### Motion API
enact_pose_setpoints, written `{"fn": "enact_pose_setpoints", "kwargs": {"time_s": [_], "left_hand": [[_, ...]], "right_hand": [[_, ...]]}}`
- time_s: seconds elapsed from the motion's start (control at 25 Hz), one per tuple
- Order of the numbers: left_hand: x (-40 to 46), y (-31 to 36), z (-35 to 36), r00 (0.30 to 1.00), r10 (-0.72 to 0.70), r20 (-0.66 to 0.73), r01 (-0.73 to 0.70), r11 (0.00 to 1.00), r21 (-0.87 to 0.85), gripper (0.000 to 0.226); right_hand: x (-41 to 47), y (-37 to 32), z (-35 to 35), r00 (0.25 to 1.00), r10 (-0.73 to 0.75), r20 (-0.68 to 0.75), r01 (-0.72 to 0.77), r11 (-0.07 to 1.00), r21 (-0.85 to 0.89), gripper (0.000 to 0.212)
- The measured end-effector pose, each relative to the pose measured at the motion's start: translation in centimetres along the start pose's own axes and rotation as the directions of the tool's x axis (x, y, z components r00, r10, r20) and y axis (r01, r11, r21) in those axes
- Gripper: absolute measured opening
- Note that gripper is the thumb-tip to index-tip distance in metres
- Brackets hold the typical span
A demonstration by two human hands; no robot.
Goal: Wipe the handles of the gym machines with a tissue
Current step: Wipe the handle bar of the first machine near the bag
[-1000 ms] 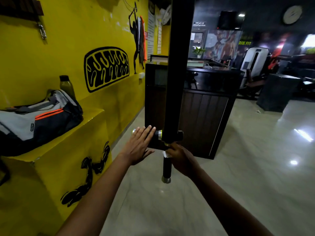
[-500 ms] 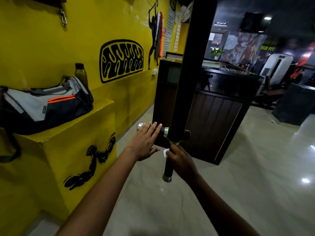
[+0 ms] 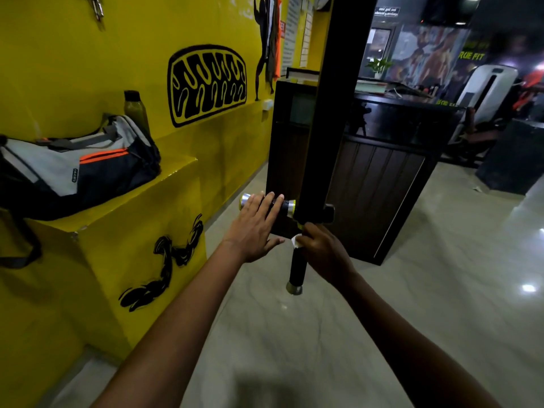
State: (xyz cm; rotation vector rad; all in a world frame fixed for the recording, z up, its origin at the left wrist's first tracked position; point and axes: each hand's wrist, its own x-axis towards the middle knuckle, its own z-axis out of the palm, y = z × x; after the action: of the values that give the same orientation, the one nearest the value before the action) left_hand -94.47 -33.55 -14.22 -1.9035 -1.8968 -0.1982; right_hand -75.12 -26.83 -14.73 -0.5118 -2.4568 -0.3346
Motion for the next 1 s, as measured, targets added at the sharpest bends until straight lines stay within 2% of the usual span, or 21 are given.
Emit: {"fn": "enact_pose_setpoints", "kwargs": {"time_s": [0.08,0.2,0.4,0.6,0.76,0.8,0.84,0.96,1.0], "left_hand": [[-0.2,0.0,-0.1,1.000,-0.002,-0.009,0.002,1.000,0.000,0.088],[-0.2,0.1,0.0,1.000,0.006,-0.023,-0.006,1.000,0.004,0.087],[-0.1,0.4,0.5,0.998,-0.011,-0.055,0.011,1.000,0.001,0.087],[-0.3,0.3,0.9,0.996,0.002,-0.090,-0.003,1.000,-0.011,0.088],[-0.4,0.4,1.0,0.996,-0.014,-0.088,0.012,1.000,-0.020,0.089],[-0.4,0.3,1.0,0.996,-0.015,-0.086,0.014,1.000,-0.023,0.089],[-0.5,0.3,1.0,0.996,-0.013,-0.084,0.011,1.000,-0.026,0.090],[-0.4,0.3,0.8,0.997,-0.003,-0.074,0.001,1.000,-0.019,0.092],[-0.4,0.4,0.8,0.997,-0.003,-0.072,0.001,1.000,-0.015,0.093]], "right_hand": [[-0.1,-0.7,0.6,0.998,0.036,0.043,-0.037,0.999,0.025,0.009],[-2.4,-1.2,1.5,0.989,-0.016,0.146,0.008,0.998,0.059,0.015],[-1.7,-0.6,0.6,0.996,0.066,0.066,-0.073,0.992,0.103,0.010],[-3.7,-1.3,2.0,0.982,0.014,0.189,-0.033,0.995,0.098,0.016],[-2.6,-1.3,1.3,0.984,0.123,0.132,-0.140,0.982,0.126,0.015],[-2.5,-1.8,1.4,0.984,0.105,0.141,-0.121,0.986,0.110,0.015],[-2.9,-2.2,2.0,0.981,0.078,0.175,-0.095,0.992,0.089,0.015],[-4.4,-1.7,2.8,0.929,0.115,0.352,-0.154,0.984,0.086,0.007],[-4.3,-1.0,2.7,0.913,0.114,0.393,-0.155,0.985,0.076,0.015]]}}
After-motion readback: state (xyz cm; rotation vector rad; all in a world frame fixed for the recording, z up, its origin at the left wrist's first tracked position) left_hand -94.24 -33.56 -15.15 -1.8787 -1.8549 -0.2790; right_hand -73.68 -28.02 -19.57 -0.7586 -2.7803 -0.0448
